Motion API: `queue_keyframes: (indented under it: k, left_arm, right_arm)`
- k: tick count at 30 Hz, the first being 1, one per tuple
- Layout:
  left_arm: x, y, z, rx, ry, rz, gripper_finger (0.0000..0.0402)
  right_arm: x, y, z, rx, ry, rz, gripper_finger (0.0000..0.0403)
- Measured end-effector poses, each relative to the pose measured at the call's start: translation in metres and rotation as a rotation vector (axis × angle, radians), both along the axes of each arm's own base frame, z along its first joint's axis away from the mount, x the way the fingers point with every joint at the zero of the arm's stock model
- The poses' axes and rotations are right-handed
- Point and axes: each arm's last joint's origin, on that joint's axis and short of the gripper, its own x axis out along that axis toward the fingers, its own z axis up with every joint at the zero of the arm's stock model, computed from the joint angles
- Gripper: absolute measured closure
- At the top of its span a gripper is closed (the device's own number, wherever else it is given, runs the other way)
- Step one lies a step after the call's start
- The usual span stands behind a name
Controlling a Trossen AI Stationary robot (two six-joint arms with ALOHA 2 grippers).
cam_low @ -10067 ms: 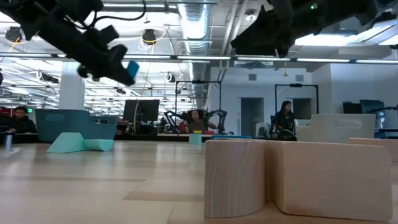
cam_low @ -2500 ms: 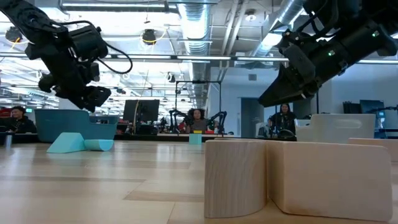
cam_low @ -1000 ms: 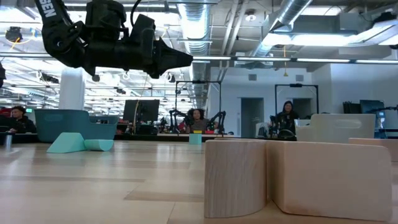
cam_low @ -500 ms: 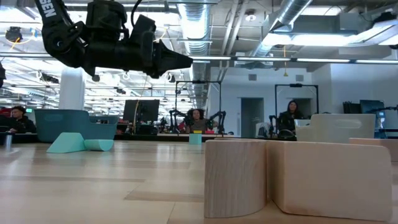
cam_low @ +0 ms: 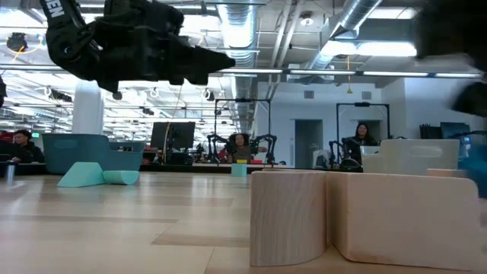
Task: Sort & place blocks by color
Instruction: Put the blue block into the blue bin
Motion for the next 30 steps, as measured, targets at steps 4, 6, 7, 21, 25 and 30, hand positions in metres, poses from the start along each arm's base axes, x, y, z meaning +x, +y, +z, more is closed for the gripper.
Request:
queue_keyframes:
  k: [4, 6, 7, 21, 25, 30]
  left_arm:
    - [0.0, -0.022, 0.0, 0.147, -0.046, -0.1, 0.023]
    - [0.0, -0.032, 0.0, 0.177, -0.056, -0.102, 0.023]
    - [0.0, -0.036, 0.0, 0.18, -0.056, -0.086, 0.023]
    - [0.001, -0.04, -0.001, 0.2, -0.026, 0.099, 0.023]
    - [0.002, -0.043, 0.001, 0.16, -0.034, 0.075, 0.023]
    - [0.004, -0.044, 0.004, 0.043, -0.014, 0.092, 0.023]
  right_arm:
    - [0.015, -0.007, 0.01, -0.064, -0.151, 0.055, 0.0379]
    - [0.024, -0.013, 0.015, -0.081, -0.215, 0.061, 0.0386]
    - [0.029, -0.016, 0.017, -0.084, -0.243, 0.061, 0.039]
    - [0.05, -0.045, 0.047, -0.275, -0.454, 0.23, 0.0397]
    - [0.057, -0.051, 0.055, -0.408, -0.528, 0.296, 0.0396]
    - [0.068, -0.063, 0.061, -0.586, -0.596, 0.35, 0.0393]
